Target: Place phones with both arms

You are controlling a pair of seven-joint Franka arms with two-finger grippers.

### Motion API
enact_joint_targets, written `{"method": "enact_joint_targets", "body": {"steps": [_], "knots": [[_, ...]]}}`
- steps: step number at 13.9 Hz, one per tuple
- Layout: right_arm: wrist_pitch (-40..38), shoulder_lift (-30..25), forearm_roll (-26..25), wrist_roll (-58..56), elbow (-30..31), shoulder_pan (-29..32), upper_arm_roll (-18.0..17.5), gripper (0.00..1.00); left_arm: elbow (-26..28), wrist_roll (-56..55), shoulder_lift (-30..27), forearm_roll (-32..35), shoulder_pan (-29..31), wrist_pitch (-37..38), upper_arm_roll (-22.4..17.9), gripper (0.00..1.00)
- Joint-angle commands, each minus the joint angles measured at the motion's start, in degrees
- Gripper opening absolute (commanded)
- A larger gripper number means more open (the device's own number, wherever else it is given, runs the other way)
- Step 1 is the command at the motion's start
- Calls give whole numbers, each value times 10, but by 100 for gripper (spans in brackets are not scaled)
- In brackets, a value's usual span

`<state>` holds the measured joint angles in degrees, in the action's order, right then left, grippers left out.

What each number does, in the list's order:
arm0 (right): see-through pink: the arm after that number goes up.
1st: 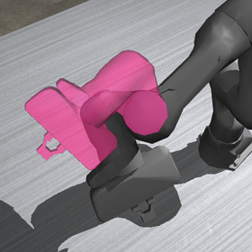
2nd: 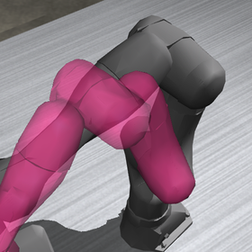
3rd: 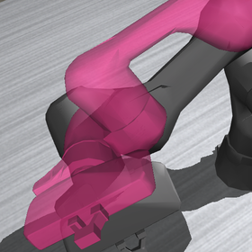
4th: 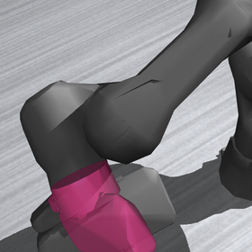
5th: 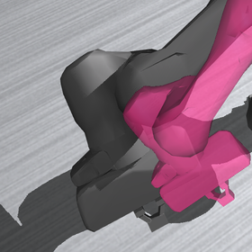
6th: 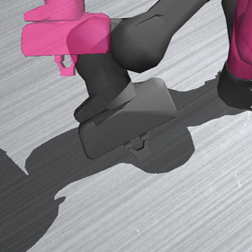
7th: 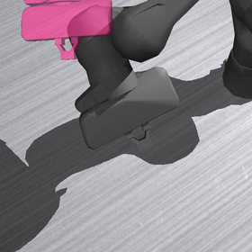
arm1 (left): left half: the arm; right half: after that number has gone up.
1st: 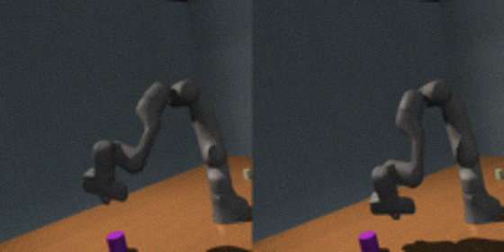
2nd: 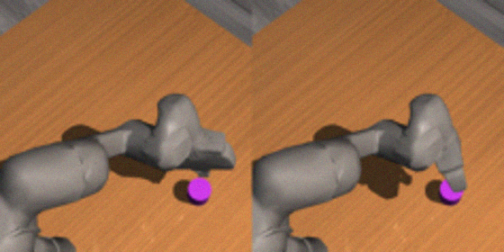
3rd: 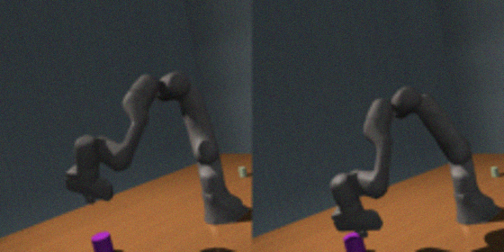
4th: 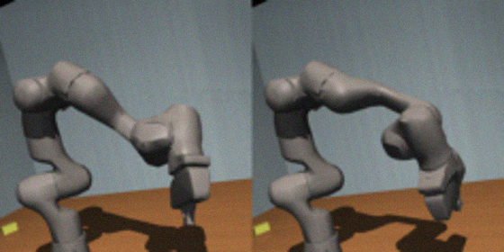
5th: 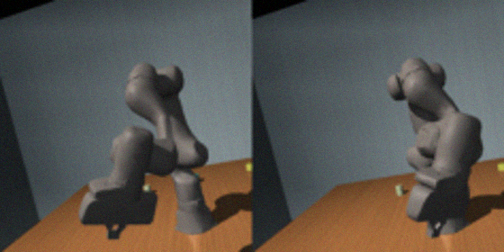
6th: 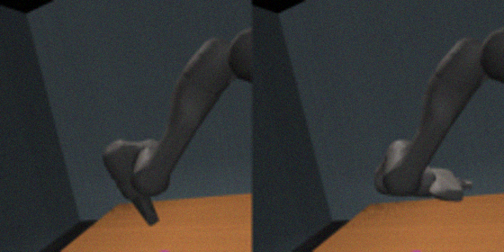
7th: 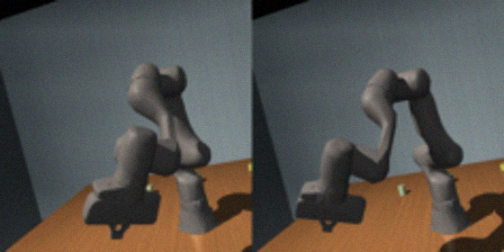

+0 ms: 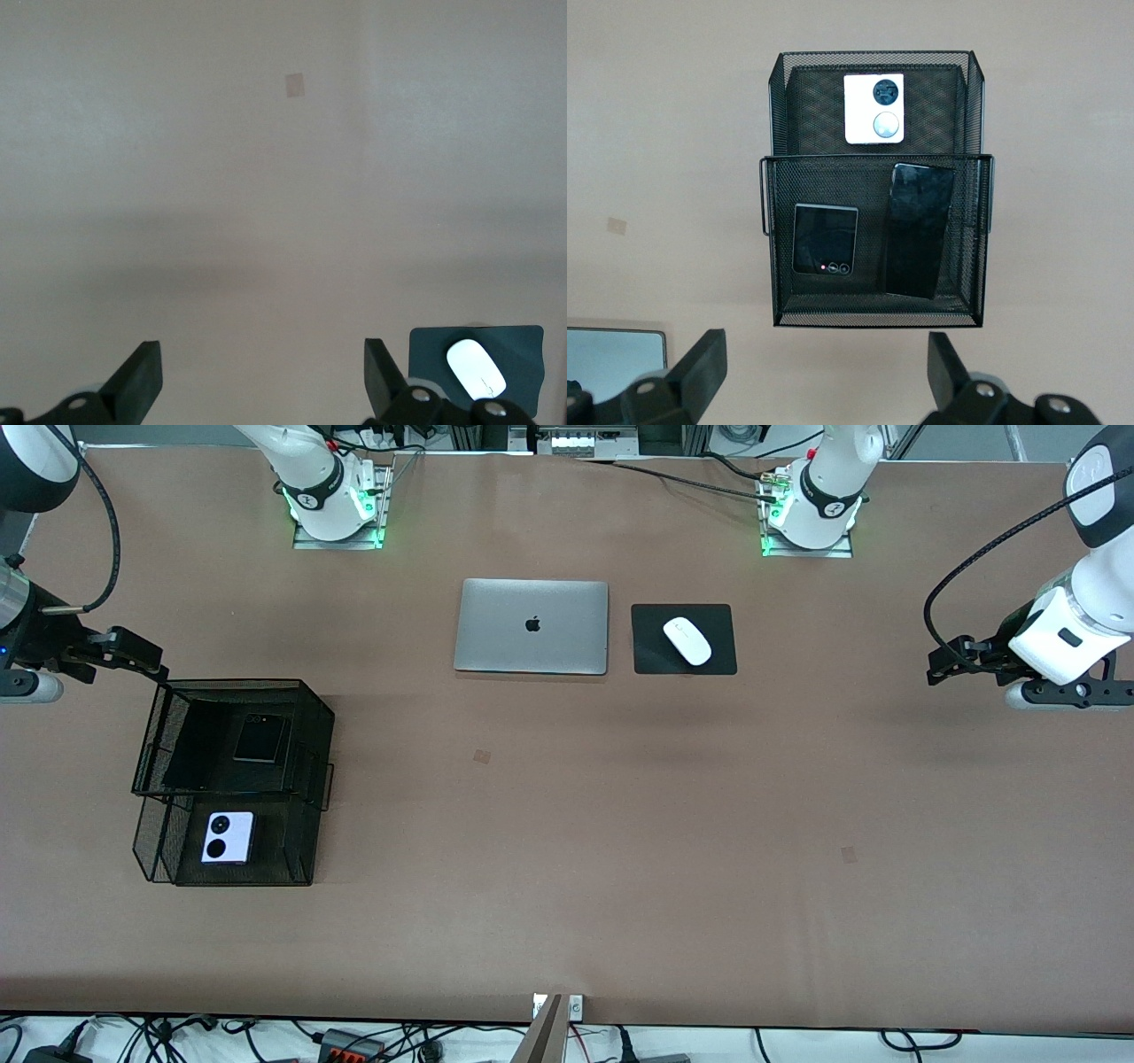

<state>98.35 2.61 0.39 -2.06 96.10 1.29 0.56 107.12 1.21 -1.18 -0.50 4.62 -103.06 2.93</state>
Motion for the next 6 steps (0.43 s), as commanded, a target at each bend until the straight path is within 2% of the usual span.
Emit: {"method": "enact_joint_targets", "body": {"steps": [1,6], "knots": [[-9,-3,-10,9,-1,-9,6,100,11,1,-13,-10,6,3,2,100],[1,-30,-9,10,30,-5,7,100,11,1,-13,-21,7,3,1,100]]}}
